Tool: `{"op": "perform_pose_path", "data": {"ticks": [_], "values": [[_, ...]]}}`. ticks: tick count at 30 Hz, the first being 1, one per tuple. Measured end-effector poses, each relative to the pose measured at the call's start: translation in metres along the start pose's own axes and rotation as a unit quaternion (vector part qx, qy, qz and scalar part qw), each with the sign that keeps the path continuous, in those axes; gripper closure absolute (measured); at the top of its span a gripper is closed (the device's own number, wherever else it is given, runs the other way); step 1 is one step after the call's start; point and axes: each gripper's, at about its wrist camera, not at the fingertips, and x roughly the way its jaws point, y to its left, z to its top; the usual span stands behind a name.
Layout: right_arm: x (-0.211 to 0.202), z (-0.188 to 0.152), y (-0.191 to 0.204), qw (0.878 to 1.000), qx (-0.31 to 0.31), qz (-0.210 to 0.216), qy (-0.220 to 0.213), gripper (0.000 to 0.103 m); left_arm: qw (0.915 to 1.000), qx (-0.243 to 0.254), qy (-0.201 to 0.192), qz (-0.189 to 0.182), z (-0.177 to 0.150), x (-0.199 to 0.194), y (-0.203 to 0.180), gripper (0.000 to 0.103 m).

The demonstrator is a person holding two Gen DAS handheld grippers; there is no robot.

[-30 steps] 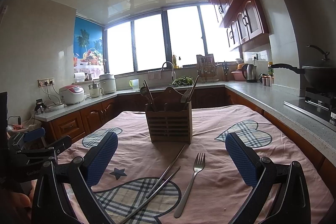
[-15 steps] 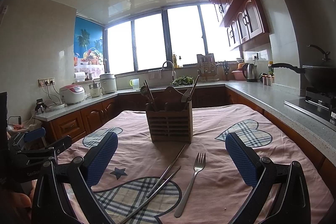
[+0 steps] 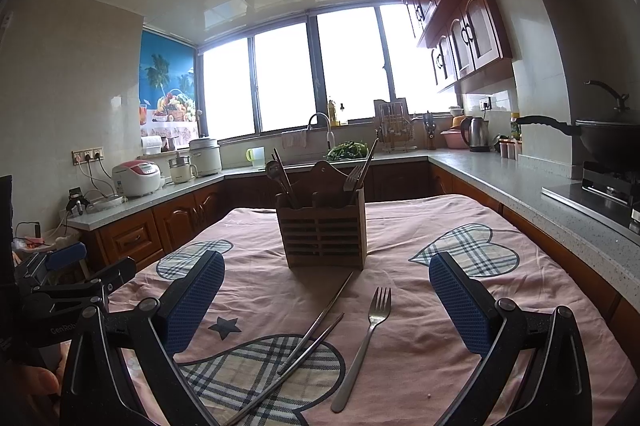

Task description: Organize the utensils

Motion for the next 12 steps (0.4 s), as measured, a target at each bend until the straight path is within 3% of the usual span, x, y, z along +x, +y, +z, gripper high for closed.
{"op": "perform_pose_path", "data": {"ticks": [12], "values": [[0.0051,0.0005,-0.0051,1.000,0.006,0.000,0.011,0.000,1.0000,-0.003,0.004,-0.006,0.0011,0.0057,-0.0001,0.000]]}}
